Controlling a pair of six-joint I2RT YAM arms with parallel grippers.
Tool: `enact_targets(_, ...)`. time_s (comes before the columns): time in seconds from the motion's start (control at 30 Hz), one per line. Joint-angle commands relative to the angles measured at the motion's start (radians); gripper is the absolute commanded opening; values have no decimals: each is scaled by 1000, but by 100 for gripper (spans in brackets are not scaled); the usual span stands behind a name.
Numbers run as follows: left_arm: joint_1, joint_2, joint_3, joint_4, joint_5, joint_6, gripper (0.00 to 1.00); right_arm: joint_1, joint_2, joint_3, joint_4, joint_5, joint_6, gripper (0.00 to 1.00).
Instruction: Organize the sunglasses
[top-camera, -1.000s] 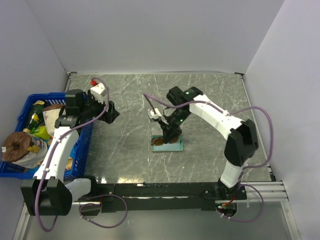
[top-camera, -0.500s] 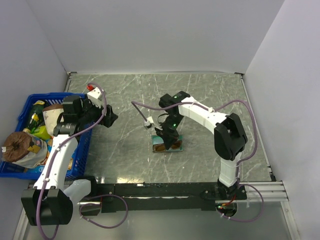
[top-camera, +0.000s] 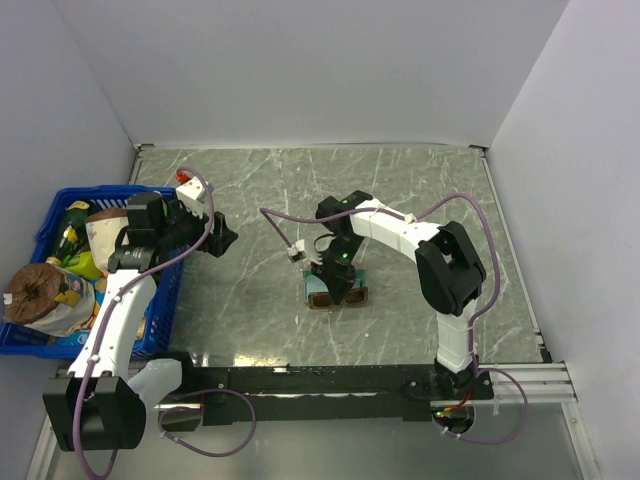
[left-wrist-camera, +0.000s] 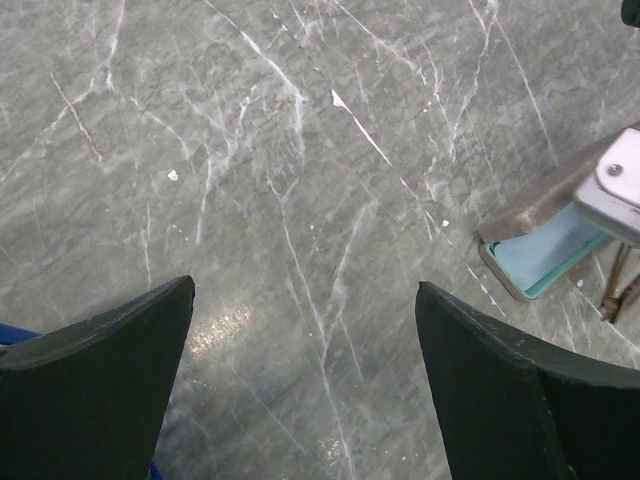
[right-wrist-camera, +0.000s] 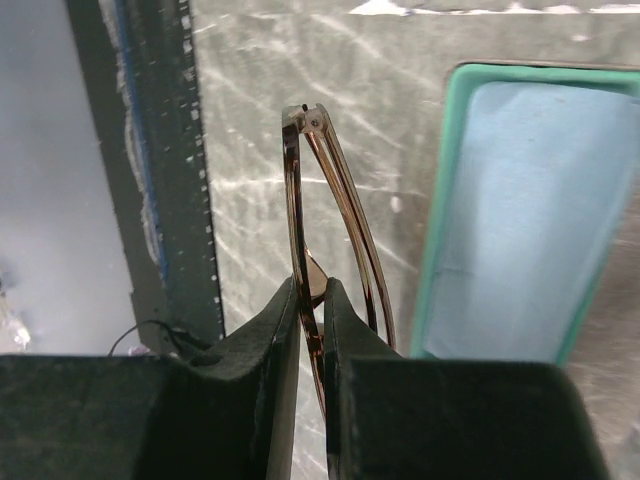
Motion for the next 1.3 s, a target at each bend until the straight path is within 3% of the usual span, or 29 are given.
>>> enact_targets(0.0, 5, -1, -7, 38, 38, -2, 96, 2, 2, -6, 67, 52, 58, 0)
enact_targets(1.27, 5, 5, -15, 41, 57, 4, 96, 2, 57, -19, 184, 114, 168, 0)
